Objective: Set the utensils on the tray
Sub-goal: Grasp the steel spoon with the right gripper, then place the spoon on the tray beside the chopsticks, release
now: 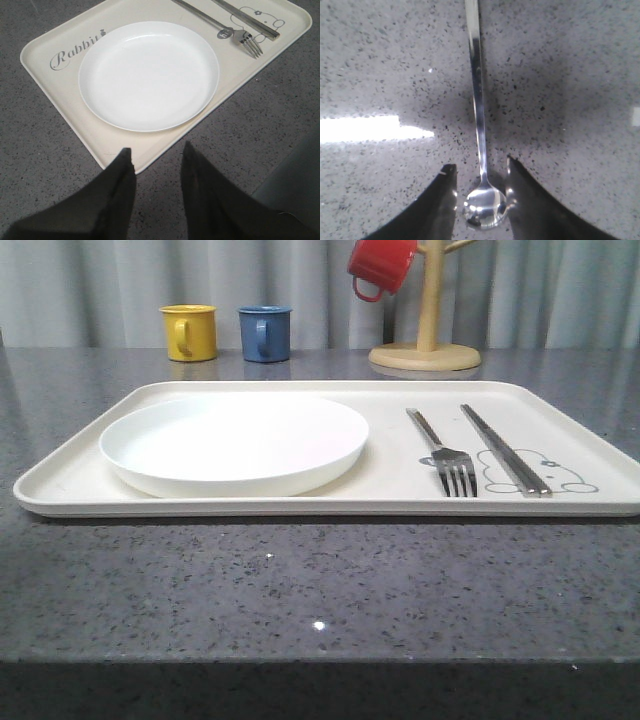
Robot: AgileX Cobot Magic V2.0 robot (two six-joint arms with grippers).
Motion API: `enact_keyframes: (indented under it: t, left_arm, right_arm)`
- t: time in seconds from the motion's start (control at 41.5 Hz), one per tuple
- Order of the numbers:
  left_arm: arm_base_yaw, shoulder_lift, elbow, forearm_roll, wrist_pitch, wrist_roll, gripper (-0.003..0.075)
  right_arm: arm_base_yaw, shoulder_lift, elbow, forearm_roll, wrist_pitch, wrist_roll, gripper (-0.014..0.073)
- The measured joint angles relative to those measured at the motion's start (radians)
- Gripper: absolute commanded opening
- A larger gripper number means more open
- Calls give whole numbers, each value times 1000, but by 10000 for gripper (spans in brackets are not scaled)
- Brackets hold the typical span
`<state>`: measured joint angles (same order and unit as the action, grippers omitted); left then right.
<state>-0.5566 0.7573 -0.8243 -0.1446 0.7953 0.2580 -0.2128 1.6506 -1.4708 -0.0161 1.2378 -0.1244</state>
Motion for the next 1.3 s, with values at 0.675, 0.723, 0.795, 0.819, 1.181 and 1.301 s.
enact_keyframes:
  t: [0.675, 0.723, 0.795, 0.819, 1.181, 1.301]
  left_arm:
    - [0, 0, 0, 0, 0, 0, 218]
    - [0, 0, 0, 0, 0, 0, 218]
    - [0, 0, 0, 0, 0, 0, 218]
    - [0, 0, 0, 0, 0, 0, 218]
    - [0, 0, 0, 0, 0, 0, 218]
    - [0, 0, 0, 0, 0, 0, 218]
  right_arm:
    - [-2, 149, 0, 9, -9, -9, 277]
    - [-2, 151, 0, 9, -9, -9, 277]
    - [-2, 152, 0, 9, -9, -10, 276]
    - [-2, 153, 0, 9, -9, -10, 272]
    - [-2, 153, 0, 8, -10, -12, 15]
    - [-2, 153, 0, 8, -10, -12, 15]
